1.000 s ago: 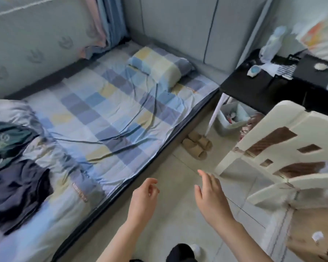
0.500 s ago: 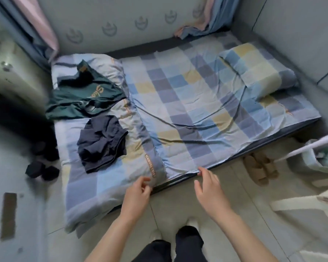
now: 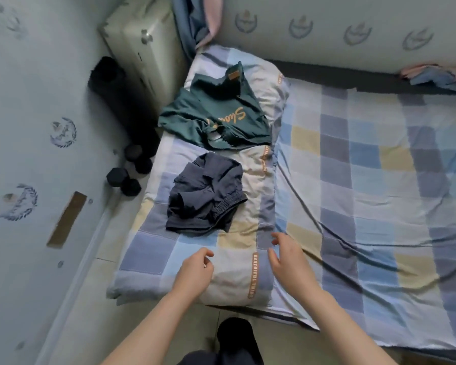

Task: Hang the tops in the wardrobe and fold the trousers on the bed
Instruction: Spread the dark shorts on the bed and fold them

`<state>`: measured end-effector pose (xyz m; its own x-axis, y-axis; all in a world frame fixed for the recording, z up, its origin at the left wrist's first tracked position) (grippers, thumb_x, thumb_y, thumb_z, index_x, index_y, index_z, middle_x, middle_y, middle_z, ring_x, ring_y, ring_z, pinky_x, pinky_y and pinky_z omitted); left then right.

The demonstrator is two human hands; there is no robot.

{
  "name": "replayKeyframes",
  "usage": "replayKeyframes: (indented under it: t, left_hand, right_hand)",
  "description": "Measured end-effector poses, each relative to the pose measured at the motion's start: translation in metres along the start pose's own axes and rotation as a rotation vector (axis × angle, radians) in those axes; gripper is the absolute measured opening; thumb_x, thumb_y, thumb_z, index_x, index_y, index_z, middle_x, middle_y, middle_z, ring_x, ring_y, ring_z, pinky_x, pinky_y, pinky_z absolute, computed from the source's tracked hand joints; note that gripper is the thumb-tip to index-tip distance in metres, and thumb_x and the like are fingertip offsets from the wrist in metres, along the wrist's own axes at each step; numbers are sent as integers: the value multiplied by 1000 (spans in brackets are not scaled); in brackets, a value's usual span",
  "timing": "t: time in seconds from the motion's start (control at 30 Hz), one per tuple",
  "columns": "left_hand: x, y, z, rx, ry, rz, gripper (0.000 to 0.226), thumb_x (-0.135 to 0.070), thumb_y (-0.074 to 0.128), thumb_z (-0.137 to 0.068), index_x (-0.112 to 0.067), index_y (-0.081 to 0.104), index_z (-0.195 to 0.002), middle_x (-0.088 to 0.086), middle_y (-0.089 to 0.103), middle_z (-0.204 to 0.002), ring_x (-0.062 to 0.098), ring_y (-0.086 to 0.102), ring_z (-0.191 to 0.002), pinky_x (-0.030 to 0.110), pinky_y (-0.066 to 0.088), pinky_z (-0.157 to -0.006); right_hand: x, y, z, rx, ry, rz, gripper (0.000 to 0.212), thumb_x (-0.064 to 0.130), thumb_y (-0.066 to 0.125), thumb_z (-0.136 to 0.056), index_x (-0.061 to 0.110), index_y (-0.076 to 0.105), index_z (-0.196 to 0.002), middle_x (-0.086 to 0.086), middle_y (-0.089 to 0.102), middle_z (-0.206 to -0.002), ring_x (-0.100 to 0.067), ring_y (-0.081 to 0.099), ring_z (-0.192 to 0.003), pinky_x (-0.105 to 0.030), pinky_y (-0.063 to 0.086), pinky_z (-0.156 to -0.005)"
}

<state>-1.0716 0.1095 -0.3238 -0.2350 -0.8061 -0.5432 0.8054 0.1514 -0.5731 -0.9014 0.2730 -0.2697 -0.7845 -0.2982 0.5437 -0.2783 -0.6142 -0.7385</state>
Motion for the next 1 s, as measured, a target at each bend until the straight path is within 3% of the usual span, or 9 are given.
replayKeyframes:
  t: [0.2,0.4,0.6,0.7,0.8,0.9,1.0]
  left_hand:
    - [16,3,-95,50,-44,-201,34,-15,46,-95,-16,53,-128,3,55,-130,21,51,-116,33,44,-94]
    - [42,12,-206,17,14,-431,42,-12,42,-94,-18,44,-136,1,45,-139,22,38,-130,36,37,-103]
    - [89,56,-295,85,132,-729,65,-25,50,-97,-23,18,-154,0,23,-158,24,18,-146,39,16,-119]
    - [104,67,-321,122,191,-916,80,-45,59,-91,-27,12,-154,2,21,-158,27,20,-143,48,11,-119]
    - [115,71,-341,89,289,-1052,93,-61,62,-83,-20,16,-153,5,18,-158,30,25,-139,53,14,-116]
    - [123,76,-344,106,373,-1123,86,-53,65,-83,-14,24,-147,10,23,-152,32,32,-132,54,23,-110]
    - [125,77,-338,124,475,-1164,45,-24,59,-90,-12,39,-129,8,45,-132,30,42,-118,42,36,-90]
  right_hand:
    - [-3,32,-110,107,-39,53,38,21,46,-97,13,45,-135,-5,56,-125,-23,51,-117,-36,46,-95]
    - [-12,101,-218,134,-186,236,40,24,48,-97,13,44,-135,-5,51,-131,-25,46,-122,-33,41,-99]
    - [-22,180,-311,160,-386,461,70,0,44,-91,12,13,-153,-11,29,-147,-33,39,-124,-38,38,-101]
    - [-33,206,-340,181,-428,687,87,-3,42,-85,22,-4,-154,-8,13,-157,-38,20,-139,-40,30,-111]
    - [-44,230,-361,226,-467,892,82,4,41,-91,30,-6,-153,-1,4,-160,-38,-1,-146,-43,15,-116]
    - [-53,242,-370,291,-421,874,73,15,42,-94,34,1,-152,4,5,-160,-35,4,-146,-45,13,-116]
    - [-58,243,-365,358,-393,816,66,26,47,-93,30,14,-150,1,20,-154,-30,26,-138,-43,34,-107]
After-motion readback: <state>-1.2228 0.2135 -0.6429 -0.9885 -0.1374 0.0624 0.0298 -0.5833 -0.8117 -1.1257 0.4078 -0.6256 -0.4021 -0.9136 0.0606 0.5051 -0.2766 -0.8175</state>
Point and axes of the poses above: each hand's wrist, its own z-axis away from the middle knuckle, its own y-axis out of the palm, x = y × z, the point moved 8 cm from there along -z, towards the middle knuckle
